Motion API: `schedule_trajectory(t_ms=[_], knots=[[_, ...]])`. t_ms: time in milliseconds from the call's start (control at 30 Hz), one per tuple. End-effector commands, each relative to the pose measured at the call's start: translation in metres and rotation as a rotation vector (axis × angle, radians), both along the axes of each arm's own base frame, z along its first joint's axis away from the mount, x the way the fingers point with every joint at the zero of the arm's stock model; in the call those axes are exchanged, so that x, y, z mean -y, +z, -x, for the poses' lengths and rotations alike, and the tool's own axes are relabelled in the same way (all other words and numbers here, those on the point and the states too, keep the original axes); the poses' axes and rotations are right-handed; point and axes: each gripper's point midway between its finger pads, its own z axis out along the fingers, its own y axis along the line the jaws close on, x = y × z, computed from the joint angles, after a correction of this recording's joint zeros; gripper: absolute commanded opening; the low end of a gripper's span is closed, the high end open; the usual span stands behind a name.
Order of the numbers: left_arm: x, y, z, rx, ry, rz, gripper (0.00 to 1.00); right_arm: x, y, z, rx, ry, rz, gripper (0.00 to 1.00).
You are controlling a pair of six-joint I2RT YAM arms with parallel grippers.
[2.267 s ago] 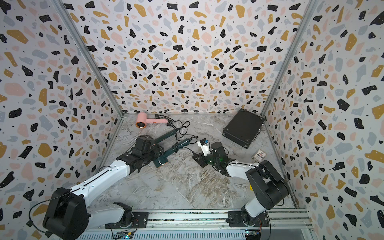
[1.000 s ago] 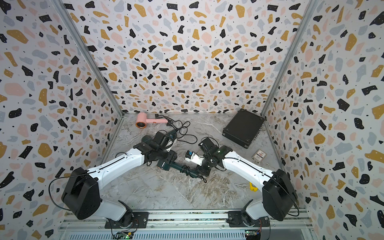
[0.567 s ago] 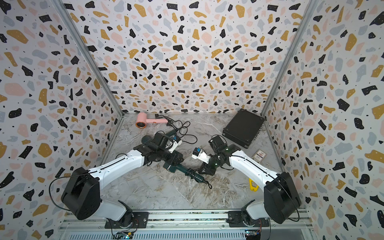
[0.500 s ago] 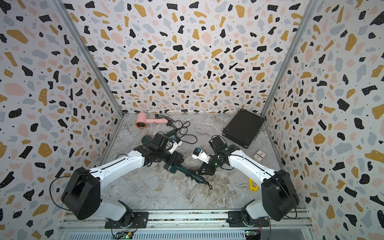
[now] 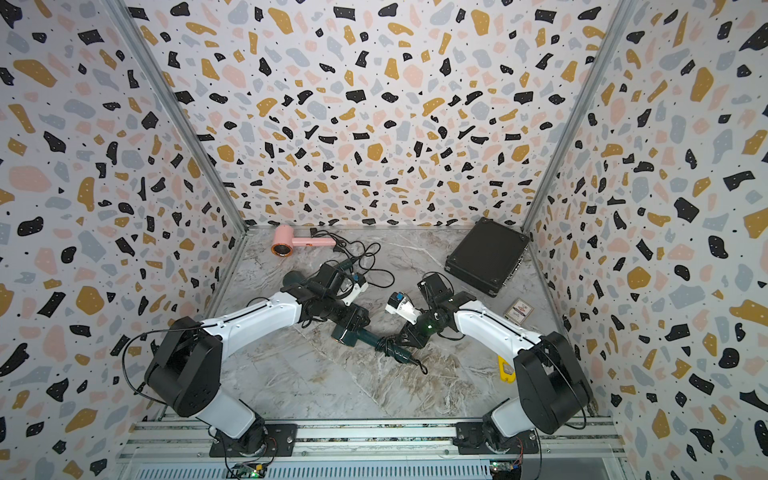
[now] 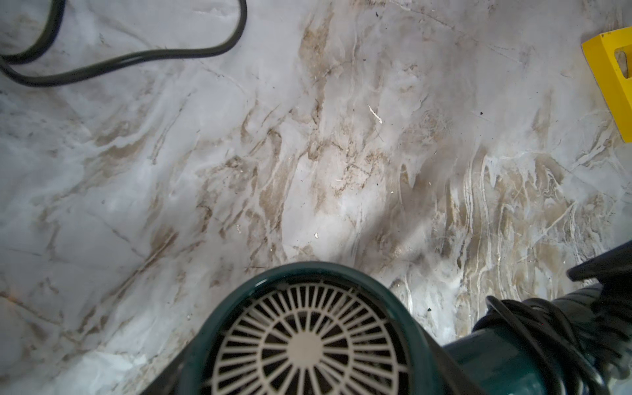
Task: Wrap the cord around the hair dryer
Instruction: Place the hair dryer at the center of the board.
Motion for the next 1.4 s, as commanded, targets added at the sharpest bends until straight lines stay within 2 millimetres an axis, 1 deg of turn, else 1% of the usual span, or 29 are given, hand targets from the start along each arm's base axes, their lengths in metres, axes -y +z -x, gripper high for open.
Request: schedule_trajectory(t_ms=[0, 200, 400, 533, 633, 733, 867, 1000, 1067, 1200, 1300, 1367], knots=[[0.001, -0.022, 0.076, -0.252, -0.187, -0.054, 0.00, -0.018, 0.075, -0.064, 0.353, -0.076, -0.164, 0.00], [0.003, -0.026, 0.073, -0.293, -0.142, -0.059, 0.00, -0.025, 0.082, -0.047, 0.396, -0.008, -0.195, 0.00], [0.003, -0.036, 0.071, -0.328, -0.114, -0.078, 0.00, -0.022, 0.085, -0.035, 0.408, 0.005, -0.187, 0.00], [-0.004, -0.036, 0.068, -0.315, -0.101, -0.122, 0.00, -0.022, 0.083, -0.036, 0.417, 0.000, -0.145, 0.00], [-0.008, -0.033, 0.068, -0.308, -0.103, -0.149, 0.00, -0.025, 0.073, -0.040, 0.407, 0.007, -0.086, 0.00], [-0.009, -0.026, 0.070, -0.291, -0.118, -0.136, 0.00, -0.025, 0.062, -0.044, 0.385, 0.014, -0.043, 0.00], [-0.004, -0.014, 0.079, -0.273, -0.161, -0.072, 0.00, -0.019, 0.047, -0.048, 0.377, 0.010, 0.006, 0.00], [0.008, 0.006, 0.090, -0.249, -0.214, 0.068, 0.00, -0.018, 0.034, -0.047, 0.277, 0.013, -0.036, 0.00], [0.011, 0.015, 0.090, -0.230, -0.217, 0.127, 0.00, -0.018, 0.028, -0.046, 0.236, 0.009, -0.055, 0.00], [0.008, 0.028, 0.086, -0.213, -0.190, 0.228, 0.00, -0.015, 0.022, -0.048, 0.174, -0.010, -0.096, 0.00], [0.006, 0.037, 0.075, -0.190, -0.144, 0.304, 0.00, -0.012, 0.016, -0.048, 0.126, -0.033, -0.110, 0.00], [0.002, 0.040, 0.064, -0.184, -0.089, 0.353, 0.00, -0.011, 0.012, -0.047, 0.095, -0.049, -0.118, 0.00]])
